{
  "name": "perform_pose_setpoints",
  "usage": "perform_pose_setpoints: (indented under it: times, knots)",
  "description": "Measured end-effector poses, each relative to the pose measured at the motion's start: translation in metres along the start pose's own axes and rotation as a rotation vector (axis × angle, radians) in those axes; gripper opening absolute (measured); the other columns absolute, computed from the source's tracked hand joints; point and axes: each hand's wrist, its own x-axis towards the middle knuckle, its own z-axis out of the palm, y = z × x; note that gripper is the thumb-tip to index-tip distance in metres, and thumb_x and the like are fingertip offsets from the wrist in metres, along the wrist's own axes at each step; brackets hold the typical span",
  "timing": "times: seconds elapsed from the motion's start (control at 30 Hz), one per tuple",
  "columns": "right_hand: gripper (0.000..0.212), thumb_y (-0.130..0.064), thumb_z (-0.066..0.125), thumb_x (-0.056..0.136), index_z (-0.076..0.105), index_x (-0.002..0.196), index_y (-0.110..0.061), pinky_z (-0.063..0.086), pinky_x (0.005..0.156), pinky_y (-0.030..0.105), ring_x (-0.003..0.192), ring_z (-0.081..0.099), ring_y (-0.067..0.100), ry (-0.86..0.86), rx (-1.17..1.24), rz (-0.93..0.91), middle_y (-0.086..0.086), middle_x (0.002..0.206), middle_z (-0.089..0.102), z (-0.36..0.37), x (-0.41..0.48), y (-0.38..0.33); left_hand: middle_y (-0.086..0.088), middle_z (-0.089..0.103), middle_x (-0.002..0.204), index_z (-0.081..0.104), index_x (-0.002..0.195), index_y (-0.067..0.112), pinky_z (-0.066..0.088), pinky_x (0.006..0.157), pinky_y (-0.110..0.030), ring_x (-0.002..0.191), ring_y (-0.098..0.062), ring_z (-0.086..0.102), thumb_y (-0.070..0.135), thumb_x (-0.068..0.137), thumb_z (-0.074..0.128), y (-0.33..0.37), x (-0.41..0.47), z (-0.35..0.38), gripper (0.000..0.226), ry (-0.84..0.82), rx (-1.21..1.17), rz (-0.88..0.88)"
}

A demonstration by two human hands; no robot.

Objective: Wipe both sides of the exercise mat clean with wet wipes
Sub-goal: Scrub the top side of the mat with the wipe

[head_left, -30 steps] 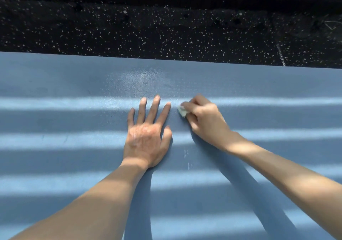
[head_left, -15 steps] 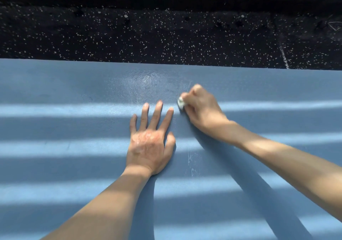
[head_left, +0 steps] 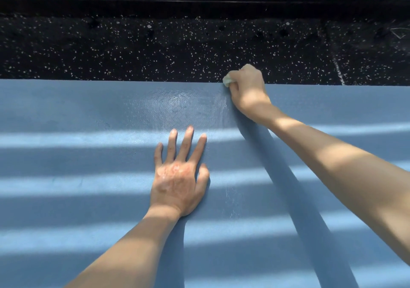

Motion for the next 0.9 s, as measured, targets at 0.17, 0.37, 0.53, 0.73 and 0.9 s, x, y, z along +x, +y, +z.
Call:
perform_pose_setpoints:
  times: [0.17,0.37,0.53,0.73,0.9]
  knots:
    - [0.024,0.003,0.048,0.083,0.066,0.074,-0.009,0.034,0.062,0.023,0.069,0.044,0.015,-0.031,0.010,-0.206,0.008,0.082,0.048,-0.001,-0.038,0.010,-0.006,0.037,0.156,0.047,0.145,0.021,0.025,0.111,-0.058,0.142,-0.038,0.033,0.036,0.086,0.036,0.000,0.001,-0.001,0.062,0.008,-0.006,-0.003]
    - [0.018,0.004,0.051,0.086,0.066,0.079,-0.004,0.029,0.061,0.015,0.068,0.047,0.017,0.064,-0.034,-0.087,0.010,0.081,0.050,-0.002,-0.029,0.016,-0.007,0.038,0.156,0.047,0.145,0.021,0.023,0.110,-0.056,0.142,-0.037,0.032,0.035,0.086,0.036,0.000,0.000,-0.001,0.062,0.016,-0.004,0.002]
    - [0.021,0.003,0.050,0.087,0.062,0.074,-0.007,0.029,0.057,0.023,0.073,0.048,0.024,0.069,-0.043,-0.062,0.011,0.080,0.049,-0.018,-0.014,0.028,-0.007,0.036,0.157,0.046,0.146,0.021,0.023,0.111,-0.057,0.143,-0.037,0.031,0.035,0.086,0.035,0.000,0.001,0.000,0.062,0.006,0.003,0.001]
    - [0.017,-0.003,0.054,0.087,0.071,0.088,-0.004,0.046,0.068,0.028,0.075,0.057,0.028,-0.034,-0.066,-0.192,0.014,0.088,0.056,0.000,-0.055,0.020,-0.007,0.037,0.156,0.047,0.146,0.020,0.027,0.110,-0.058,0.143,-0.038,0.033,0.036,0.086,0.035,0.000,0.001,-0.001,0.063,0.003,0.010,-0.001]
    - [0.021,-0.002,0.049,0.088,0.065,0.075,-0.006,0.030,0.059,0.019,0.070,0.045,0.015,0.105,-0.005,-0.067,0.003,0.084,0.046,-0.015,-0.030,0.025,-0.007,0.037,0.157,0.047,0.147,0.021,0.027,0.111,-0.058,0.143,-0.038,0.032,0.036,0.087,0.034,0.000,0.001,0.000,0.063,-0.003,0.011,-0.002]
